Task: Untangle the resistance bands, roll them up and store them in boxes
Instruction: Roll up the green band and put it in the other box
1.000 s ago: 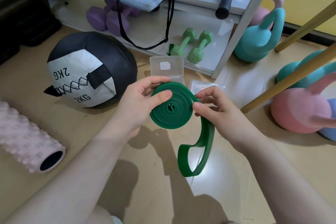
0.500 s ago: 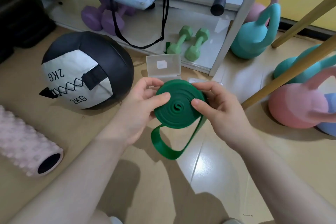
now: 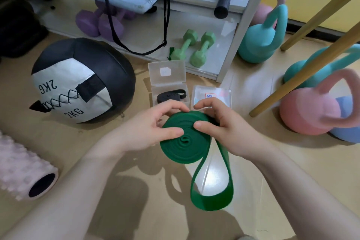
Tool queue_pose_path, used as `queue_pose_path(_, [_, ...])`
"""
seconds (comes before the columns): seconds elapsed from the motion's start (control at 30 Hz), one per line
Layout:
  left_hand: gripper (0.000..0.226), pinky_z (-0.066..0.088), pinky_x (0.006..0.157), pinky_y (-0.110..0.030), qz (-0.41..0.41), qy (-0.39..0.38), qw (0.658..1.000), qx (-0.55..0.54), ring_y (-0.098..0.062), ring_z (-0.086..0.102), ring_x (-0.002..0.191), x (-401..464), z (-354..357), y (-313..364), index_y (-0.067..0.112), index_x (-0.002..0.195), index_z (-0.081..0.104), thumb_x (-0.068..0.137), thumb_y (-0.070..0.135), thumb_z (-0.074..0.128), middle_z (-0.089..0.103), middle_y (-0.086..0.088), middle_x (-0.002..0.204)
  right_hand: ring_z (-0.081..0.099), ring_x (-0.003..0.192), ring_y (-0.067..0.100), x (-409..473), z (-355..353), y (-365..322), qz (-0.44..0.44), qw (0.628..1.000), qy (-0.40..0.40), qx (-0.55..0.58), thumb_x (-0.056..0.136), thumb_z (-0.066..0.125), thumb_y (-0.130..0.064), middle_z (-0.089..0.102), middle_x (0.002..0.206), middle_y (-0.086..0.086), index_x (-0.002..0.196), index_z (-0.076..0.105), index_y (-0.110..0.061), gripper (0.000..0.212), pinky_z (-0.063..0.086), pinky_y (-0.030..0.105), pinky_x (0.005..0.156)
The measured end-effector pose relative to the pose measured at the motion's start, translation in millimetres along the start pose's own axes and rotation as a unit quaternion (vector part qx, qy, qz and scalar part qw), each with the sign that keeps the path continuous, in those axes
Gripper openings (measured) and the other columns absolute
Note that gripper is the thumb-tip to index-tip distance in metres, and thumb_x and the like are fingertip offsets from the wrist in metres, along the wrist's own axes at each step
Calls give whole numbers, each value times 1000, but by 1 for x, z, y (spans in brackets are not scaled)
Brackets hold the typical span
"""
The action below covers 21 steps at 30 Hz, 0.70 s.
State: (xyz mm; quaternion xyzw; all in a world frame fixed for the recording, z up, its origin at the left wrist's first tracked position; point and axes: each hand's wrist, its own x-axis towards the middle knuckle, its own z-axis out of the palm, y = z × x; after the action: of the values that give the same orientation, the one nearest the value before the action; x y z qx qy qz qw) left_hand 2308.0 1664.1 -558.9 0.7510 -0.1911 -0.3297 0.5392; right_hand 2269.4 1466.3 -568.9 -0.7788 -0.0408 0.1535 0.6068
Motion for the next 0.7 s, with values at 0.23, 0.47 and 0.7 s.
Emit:
queue_pose_path(0.23, [36, 57, 76, -33, -5, 56, 998, -21, -19, 67, 86, 2, 18, -1, 40, 102, 58, 75, 21, 71, 64, 6, 100, 58, 71, 18, 1, -12, 2, 54, 998, 13, 18, 82, 66, -19, 60, 87, 10, 88, 50, -20, 17, 49, 25, 61])
queue_pose_path(0.47, [38, 52, 66, -17, 42, 170, 978, -116, -8, 67, 87, -7, 15, 0, 30, 103, 60, 81, -1, 63, 62, 0, 107, 63, 83, 27, 4, -8, -1, -2, 998, 49, -28, 68, 64, -52, 65, 91, -5, 90, 49, -38, 31, 53, 48, 78])
queue_pose_path(0.7, [37, 51, 73, -16, 86, 276, 950, -118, -2, 63, 86, -10, 0, 4, 27, 103, 60, 82, -4, 61, 64, 0, 102, 57, 80, 17, 10, -4, -9, -6, 999, 37, 19, 82, 68, -21, 62, 92, 6, 107, 52, -33, 32, 48, 38, 78])
